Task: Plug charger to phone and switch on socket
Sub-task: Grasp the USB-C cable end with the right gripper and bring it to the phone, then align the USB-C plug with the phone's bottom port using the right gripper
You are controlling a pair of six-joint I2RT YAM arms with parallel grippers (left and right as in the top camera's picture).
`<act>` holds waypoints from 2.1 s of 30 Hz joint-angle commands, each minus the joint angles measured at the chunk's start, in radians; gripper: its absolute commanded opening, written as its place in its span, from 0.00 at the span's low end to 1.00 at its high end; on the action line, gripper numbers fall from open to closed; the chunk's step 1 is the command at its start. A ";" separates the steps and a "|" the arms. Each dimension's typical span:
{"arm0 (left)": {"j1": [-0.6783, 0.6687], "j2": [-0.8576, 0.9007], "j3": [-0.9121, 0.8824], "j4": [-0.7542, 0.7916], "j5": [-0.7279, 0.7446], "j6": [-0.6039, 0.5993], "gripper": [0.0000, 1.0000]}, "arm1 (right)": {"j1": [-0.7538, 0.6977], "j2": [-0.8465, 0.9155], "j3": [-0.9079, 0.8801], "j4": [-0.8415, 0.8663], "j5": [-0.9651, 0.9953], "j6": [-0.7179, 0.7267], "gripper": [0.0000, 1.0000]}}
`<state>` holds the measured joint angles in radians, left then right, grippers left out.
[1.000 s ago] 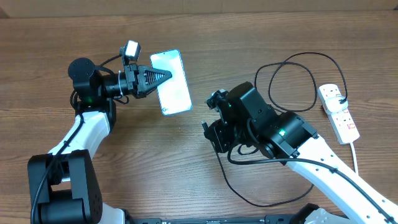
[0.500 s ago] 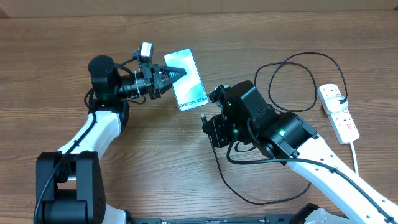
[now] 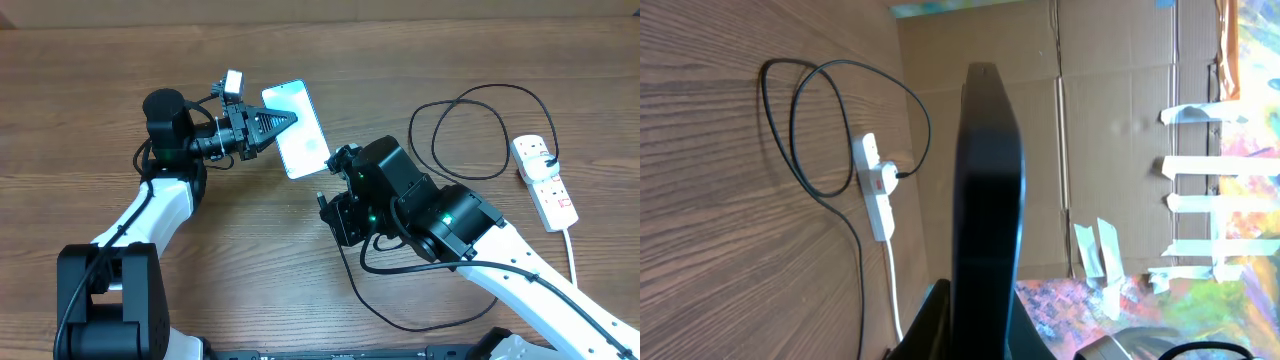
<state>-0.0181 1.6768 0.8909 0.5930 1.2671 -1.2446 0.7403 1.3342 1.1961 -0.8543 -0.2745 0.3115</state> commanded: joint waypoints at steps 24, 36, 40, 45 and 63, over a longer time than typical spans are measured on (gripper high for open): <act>-0.022 -0.003 0.026 -0.074 0.061 0.116 0.04 | 0.005 0.058 0.004 0.019 0.064 -0.103 0.04; -0.022 -0.003 0.026 -0.171 0.060 0.176 0.04 | 0.023 0.066 0.004 0.045 0.074 -0.103 0.04; -0.022 -0.003 0.026 -0.171 0.060 0.175 0.04 | 0.023 0.085 0.004 0.045 0.076 -0.103 0.04; -0.022 -0.003 0.026 -0.171 0.057 0.175 0.04 | 0.031 0.093 0.004 0.038 0.076 -0.100 0.04; -0.022 -0.003 0.026 -0.174 0.067 0.217 0.04 | 0.031 0.093 0.004 0.046 0.110 -0.101 0.04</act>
<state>-0.0360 1.6768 0.8909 0.4141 1.2987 -1.0611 0.7666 1.4300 1.1961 -0.8150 -0.1753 0.2268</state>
